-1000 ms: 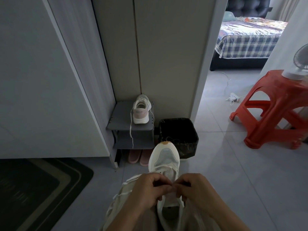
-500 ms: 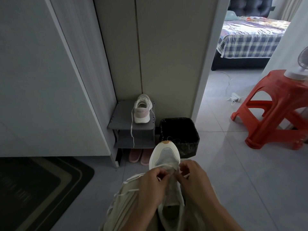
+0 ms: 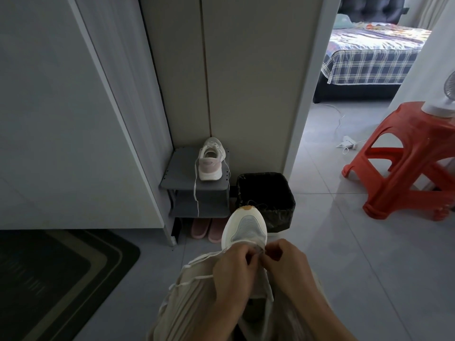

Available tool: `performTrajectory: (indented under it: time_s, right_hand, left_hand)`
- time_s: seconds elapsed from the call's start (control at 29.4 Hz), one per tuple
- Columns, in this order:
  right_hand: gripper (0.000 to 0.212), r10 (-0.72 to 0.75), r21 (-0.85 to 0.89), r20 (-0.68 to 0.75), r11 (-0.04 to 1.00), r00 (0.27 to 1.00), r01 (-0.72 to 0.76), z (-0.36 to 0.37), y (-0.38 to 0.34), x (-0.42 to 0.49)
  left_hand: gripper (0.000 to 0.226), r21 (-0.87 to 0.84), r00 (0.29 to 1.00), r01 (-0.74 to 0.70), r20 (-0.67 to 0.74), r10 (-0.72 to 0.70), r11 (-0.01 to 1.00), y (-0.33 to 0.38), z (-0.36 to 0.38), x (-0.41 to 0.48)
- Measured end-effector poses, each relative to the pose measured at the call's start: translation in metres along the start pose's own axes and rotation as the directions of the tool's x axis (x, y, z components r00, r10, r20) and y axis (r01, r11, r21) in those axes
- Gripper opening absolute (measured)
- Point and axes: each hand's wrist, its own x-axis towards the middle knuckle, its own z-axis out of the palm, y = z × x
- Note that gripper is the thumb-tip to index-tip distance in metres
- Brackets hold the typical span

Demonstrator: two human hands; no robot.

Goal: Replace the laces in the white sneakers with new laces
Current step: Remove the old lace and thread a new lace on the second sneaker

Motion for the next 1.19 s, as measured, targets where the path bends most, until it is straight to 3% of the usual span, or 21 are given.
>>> performTrajectory:
  time_s: [0.17,0.31,0.54,0.65,0.75,0.85,0.95,1.05,1.19]
  right_hand:
    - [0.023,0.082,-0.124,0.095,0.99,0.992,-0.07,0.0,-0.007,0.008]
    - [0.016,-0.042,-0.046,-0.03,0.998,0.999,0.04,-0.002,0.0,-0.001]
    - [0.018,-0.189,-0.114,-0.076,0.977,0.979,0.18,0.002,0.005,-0.004]
    - [0.016,-0.21,-0.119,-0.086,0.973,0.974,0.199,0.003,0.007,-0.005]
    - [0.016,-0.174,-0.06,-0.085,0.984,0.981,0.169,0.005,0.011,-0.002]
    - [0.023,-0.104,0.028,-0.048,0.994,0.993,0.105,0.008,0.012,-0.001]
    - [0.031,-0.07,0.036,-0.012,0.997,0.997,0.07,0.01,0.012,0.001]
    - [0.034,-0.038,0.037,0.011,0.999,0.999,0.037,0.011,0.013,0.002]
    - [0.028,-0.088,0.095,-0.082,0.991,0.993,0.095,0.009,0.017,-0.003]
  left_hand:
    - [0.014,0.064,0.999,-0.048,-0.019,0.049,0.997,0.001,0.001,0.001]
    - [0.013,0.087,0.998,-0.051,-0.031,0.054,0.995,0.0,0.006,0.001]
    - [0.006,0.115,1.0,-0.021,-0.006,0.022,0.993,0.002,0.006,-0.003]
    - [0.027,0.115,0.997,-0.07,0.036,0.066,0.991,0.0,0.01,0.001]
    - [0.013,0.058,0.989,-0.143,-0.032,0.145,0.988,-0.014,0.017,0.002]
    - [0.029,0.053,0.984,-0.168,-0.055,0.171,0.984,-0.016,0.017,0.003]
    - [0.029,0.026,0.98,-0.192,-0.051,0.193,0.981,-0.012,0.016,0.006]
    - [0.03,-0.015,0.994,-0.104,-0.037,0.103,0.994,-0.012,0.02,0.004]
    - [0.012,-0.053,0.999,-0.019,-0.028,0.018,0.998,-0.012,0.023,0.005]
